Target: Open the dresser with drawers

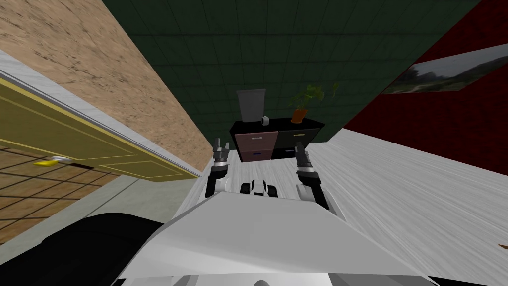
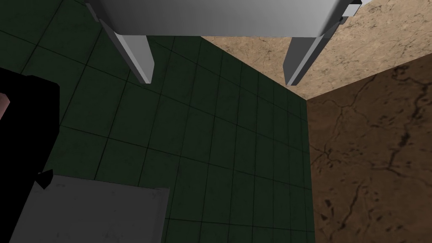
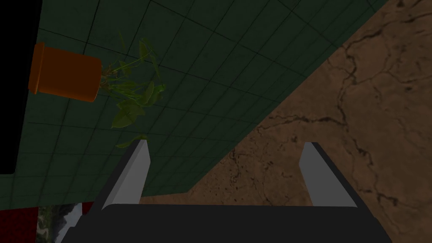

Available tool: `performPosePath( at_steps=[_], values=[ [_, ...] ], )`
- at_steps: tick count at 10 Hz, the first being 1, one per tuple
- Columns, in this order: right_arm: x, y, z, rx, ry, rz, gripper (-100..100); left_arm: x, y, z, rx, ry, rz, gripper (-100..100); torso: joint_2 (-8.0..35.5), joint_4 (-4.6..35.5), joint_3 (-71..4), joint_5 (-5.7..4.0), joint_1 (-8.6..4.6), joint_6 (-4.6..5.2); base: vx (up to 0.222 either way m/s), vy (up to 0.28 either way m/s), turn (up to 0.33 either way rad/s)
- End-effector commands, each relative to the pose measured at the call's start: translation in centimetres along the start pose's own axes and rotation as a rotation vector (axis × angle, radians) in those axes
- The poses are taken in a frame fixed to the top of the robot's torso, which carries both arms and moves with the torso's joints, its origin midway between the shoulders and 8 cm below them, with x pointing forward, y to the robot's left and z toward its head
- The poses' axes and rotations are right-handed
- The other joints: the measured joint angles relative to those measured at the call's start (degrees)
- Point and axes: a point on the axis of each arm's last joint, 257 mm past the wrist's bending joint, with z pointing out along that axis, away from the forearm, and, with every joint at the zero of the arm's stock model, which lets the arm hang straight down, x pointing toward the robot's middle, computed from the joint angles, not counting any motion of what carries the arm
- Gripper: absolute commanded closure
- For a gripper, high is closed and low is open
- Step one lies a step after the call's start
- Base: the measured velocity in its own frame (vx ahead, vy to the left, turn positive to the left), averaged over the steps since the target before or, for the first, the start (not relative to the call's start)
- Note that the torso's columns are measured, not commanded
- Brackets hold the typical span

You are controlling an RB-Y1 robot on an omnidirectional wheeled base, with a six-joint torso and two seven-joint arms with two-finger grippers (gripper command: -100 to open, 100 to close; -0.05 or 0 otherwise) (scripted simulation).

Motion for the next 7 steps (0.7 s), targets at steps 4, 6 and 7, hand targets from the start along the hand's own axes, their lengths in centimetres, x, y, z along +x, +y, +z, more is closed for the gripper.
performPosePath(
  at_steps=[4,6,7],
  values=[
    [3.2,-4.6,-1.5,0.140,0.118,-0.182,-100,0.0,0.0,0.0,0.000,0.000,0.000,0,0.00,0.00,0.00,0.00,-0.01,-0.01,0.013,0.022,0.062],
    [4.2,-6.3,-2.3,0.189,0.157,-0.249,-100,0.0,0.0,0.0,0.000,0.000,0.000,0,0.01,0.00,0.01,0.00,0.00,-0.01,0.016,0.028,0.076],
    [4.3,-6.3,-2.3,0.187,0.166,-0.277,-100,0.0,0.0,0.0,0.000,0.000,0.000,0,-0.02,0.00,-0.01,0.00,0.03,-0.03,0.018,0.025,0.051]
  ],
)
